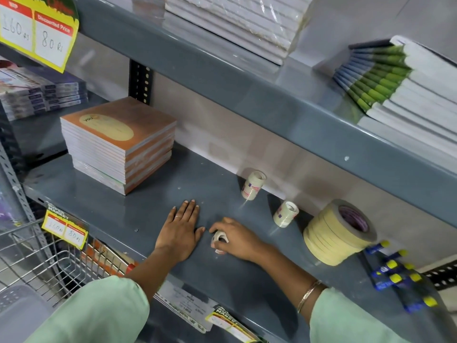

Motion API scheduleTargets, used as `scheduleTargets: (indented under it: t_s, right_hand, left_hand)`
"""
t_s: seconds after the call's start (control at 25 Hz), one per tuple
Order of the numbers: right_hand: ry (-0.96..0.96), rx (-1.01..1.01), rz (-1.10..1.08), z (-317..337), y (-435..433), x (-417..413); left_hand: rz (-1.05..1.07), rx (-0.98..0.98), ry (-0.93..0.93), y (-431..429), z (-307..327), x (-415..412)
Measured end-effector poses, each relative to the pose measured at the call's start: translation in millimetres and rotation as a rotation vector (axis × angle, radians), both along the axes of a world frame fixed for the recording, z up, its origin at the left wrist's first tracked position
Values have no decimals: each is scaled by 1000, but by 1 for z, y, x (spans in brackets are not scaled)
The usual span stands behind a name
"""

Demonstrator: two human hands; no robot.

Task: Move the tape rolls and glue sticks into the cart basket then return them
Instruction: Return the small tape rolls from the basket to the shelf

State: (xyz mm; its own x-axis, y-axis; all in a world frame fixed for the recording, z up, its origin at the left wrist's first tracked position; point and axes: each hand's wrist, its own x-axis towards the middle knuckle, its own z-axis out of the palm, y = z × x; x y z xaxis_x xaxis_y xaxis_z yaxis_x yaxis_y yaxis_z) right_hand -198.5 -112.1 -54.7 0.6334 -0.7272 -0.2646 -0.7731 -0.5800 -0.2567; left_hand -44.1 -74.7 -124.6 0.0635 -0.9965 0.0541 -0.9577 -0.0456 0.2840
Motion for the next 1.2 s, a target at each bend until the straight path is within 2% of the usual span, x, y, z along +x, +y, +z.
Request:
scheduleTargets:
  t_s: [0.12,0.24,0.4,0.56,0.8,1.2]
  right_hand:
    - [79,24,40,-3,3,-9]
    - [44,16,33,-2,-4,-23]
    - [-62,-129,-175,31,-55,-53]
    - [-20,-221,-382,62,-100,-94]
    - [107,-155,-426,60,-123,-119]
    - [159,-8,-435,56,-129,-116]
  left_hand:
    - [0,-11,4,-1,-1,0]
    - [3,-27,20,-1,-3,-1]
    - [4,-20,31,-2,-4,0]
    - [4,-6,1,-2,-4,1]
    - [7,-23,16,-2,-4,1]
    - [7,-35,17,-2,-7,1]
